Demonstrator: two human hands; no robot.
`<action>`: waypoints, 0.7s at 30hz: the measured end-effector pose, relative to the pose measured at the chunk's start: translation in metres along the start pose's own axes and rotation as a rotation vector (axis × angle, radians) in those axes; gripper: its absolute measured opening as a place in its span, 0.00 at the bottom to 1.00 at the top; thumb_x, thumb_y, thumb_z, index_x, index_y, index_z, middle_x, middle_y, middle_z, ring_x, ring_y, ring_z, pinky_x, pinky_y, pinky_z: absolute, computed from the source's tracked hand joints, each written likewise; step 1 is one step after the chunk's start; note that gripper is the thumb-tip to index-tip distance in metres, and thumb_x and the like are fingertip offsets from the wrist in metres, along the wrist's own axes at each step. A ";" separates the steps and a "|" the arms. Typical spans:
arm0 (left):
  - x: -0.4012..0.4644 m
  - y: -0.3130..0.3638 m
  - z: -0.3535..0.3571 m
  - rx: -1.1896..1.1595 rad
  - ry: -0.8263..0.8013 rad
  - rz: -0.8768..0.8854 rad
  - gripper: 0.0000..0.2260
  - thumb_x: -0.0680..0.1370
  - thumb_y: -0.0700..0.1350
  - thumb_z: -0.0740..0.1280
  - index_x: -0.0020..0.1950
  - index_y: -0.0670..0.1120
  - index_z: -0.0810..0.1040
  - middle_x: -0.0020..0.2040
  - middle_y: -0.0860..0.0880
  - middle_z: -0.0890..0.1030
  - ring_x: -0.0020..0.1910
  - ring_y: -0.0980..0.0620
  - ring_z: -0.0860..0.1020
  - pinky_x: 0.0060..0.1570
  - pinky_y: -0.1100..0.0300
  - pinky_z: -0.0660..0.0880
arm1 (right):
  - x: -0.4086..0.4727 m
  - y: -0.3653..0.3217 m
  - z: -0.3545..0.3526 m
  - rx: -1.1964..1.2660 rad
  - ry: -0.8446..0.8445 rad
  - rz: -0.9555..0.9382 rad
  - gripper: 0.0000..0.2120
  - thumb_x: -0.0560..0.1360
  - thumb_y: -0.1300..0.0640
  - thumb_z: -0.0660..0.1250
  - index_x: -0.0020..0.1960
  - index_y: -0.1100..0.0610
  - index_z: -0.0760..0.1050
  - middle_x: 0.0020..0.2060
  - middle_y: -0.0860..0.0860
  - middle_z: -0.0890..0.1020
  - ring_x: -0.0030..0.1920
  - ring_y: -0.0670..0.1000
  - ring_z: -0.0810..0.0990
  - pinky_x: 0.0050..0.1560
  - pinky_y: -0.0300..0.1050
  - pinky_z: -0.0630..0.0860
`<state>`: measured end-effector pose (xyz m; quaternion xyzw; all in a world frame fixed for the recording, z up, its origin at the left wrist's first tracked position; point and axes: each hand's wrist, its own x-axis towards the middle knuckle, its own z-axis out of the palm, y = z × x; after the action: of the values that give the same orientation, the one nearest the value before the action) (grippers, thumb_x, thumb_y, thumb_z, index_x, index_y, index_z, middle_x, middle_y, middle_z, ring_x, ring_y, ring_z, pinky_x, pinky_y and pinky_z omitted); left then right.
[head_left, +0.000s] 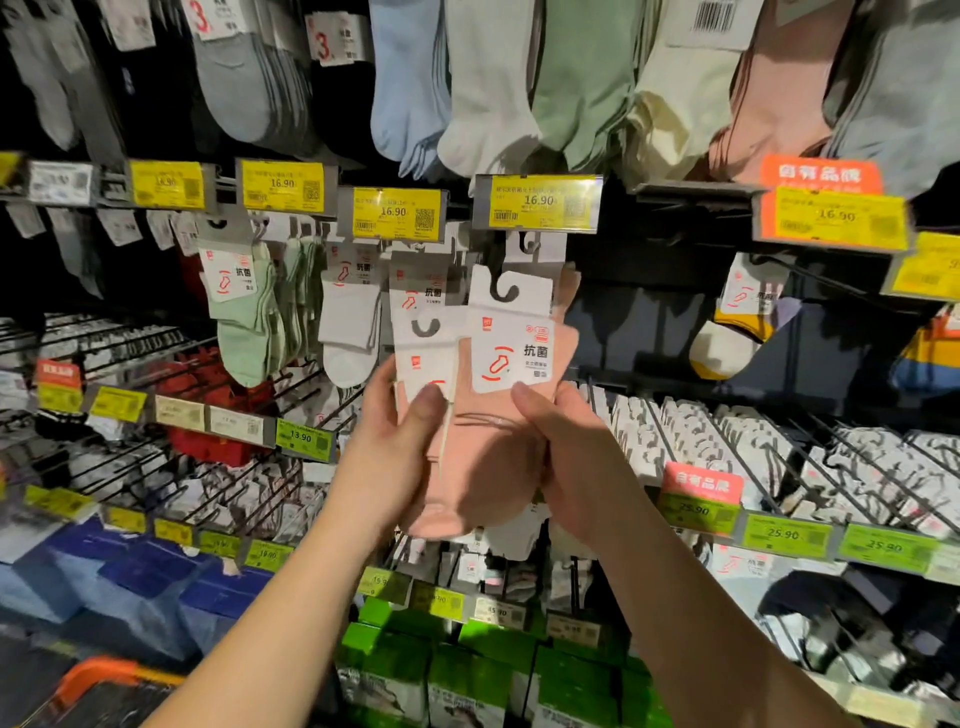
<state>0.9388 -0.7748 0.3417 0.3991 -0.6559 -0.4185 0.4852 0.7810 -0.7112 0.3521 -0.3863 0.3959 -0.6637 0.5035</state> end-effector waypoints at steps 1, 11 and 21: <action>0.002 -0.003 -0.001 -0.083 0.035 -0.026 0.18 0.81 0.52 0.66 0.70 0.57 0.69 0.55 0.63 0.80 0.57 0.55 0.80 0.51 0.73 0.72 | 0.002 -0.002 -0.003 0.002 -0.010 -0.015 0.20 0.76 0.57 0.70 0.66 0.54 0.72 0.56 0.52 0.85 0.52 0.51 0.86 0.46 0.46 0.81; 0.011 -0.011 -0.017 -0.381 0.247 -0.068 0.14 0.83 0.47 0.64 0.69 0.50 0.73 0.59 0.49 0.84 0.58 0.49 0.82 0.65 0.42 0.75 | 0.040 -0.017 -0.023 -0.242 0.154 -0.209 0.08 0.82 0.61 0.63 0.58 0.51 0.69 0.51 0.46 0.83 0.47 0.41 0.84 0.46 0.37 0.79; 0.003 0.002 -0.008 -0.426 0.208 -0.048 0.07 0.83 0.47 0.63 0.60 0.55 0.76 0.55 0.50 0.85 0.55 0.50 0.83 0.63 0.44 0.76 | 0.058 -0.026 -0.029 -0.485 0.247 -0.277 0.11 0.82 0.56 0.64 0.62 0.55 0.67 0.53 0.43 0.80 0.52 0.42 0.80 0.53 0.37 0.76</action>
<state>0.9460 -0.7784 0.3462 0.3443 -0.4897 -0.5155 0.6131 0.7343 -0.7589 0.3717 -0.4618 0.5446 -0.6541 0.2496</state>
